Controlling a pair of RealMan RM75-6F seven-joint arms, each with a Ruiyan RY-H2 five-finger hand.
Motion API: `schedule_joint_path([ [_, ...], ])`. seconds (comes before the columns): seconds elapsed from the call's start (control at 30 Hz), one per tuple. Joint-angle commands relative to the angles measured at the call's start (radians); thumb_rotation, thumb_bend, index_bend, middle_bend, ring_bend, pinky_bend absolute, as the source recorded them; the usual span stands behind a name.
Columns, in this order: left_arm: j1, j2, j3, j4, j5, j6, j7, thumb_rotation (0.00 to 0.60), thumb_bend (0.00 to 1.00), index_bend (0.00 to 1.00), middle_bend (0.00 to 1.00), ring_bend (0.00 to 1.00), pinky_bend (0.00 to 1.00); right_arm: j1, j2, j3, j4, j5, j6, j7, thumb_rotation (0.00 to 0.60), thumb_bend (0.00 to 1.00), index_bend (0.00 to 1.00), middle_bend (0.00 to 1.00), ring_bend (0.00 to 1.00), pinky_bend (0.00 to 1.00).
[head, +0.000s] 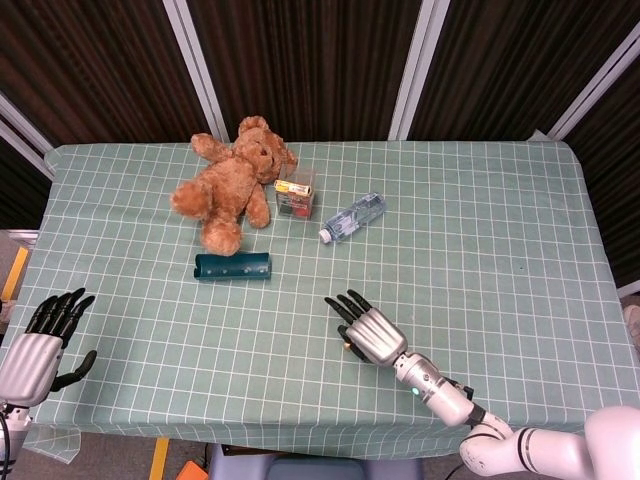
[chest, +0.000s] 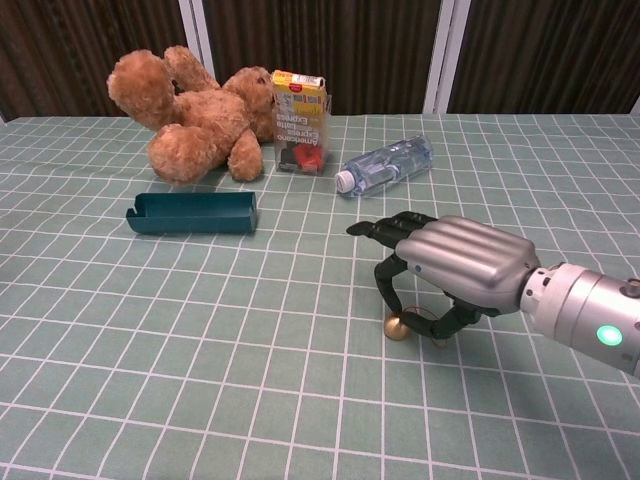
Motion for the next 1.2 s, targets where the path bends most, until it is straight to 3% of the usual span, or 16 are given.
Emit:
schedule_joint_path([
  [0.03, 0.000, 0.000, 0.000, 0.000, 0.000, 0.000, 0.001, 0.600, 0.38, 0.03, 0.00, 0.00, 0.07, 0.000, 0.001, -0.001, -0.002, 0.000, 0.008, 0.001, 0.600, 0.55, 0.74, 0.12, 0.00, 0.00],
  [0.2, 0.000, 0.001, -0.001, 0.001, -0.002, 0.000, -0.003, 0.600, 0.38, 0.04, 0.00, 0.00, 0.07, -0.001, 0.012, 0.000, -0.030, -0.014, 0.041, 0.019, 0.600, 0.58, 0.77, 0.14, 0.00, 0.00],
  [0.4, 0.003, 0.002, -0.012, 0.003, -0.017, 0.010, -0.005, 0.600, 0.38, 0.04, 0.00, 0.00, 0.07, 0.031, -0.006, 0.053, -0.084, 0.018, 0.034, 0.044, 0.600, 0.58, 0.77, 0.15, 0.00, 0.00],
  [0.6, 0.005, 0.004, -0.009, 0.004, -0.017, 0.007, -0.010, 0.600, 0.38, 0.04, 0.00, 0.00, 0.07, -0.024, 0.114, -0.003, -0.149, 0.013, 0.081, -0.042, 0.600, 0.58, 0.78, 0.15, 0.00, 0.00],
  [0.8, 0.002, 0.001, -0.008, -0.002, -0.011, 0.006, 0.005, 0.600, 0.38, 0.04, 0.00, 0.00, 0.07, 0.021, 0.058, 0.050, -0.162, 0.057, 0.036, 0.009, 0.600, 0.58, 0.78, 0.15, 0.00, 0.00],
  [1.2, 0.000, 0.005, -0.007, 0.000, -0.018, -0.005, 0.001, 0.600, 0.38, 0.04, 0.00, 0.00, 0.07, 0.022, 0.047, 0.034, -0.137, 0.087, 0.027, -0.020, 0.600, 0.58, 0.78, 0.15, 0.00, 0.00],
])
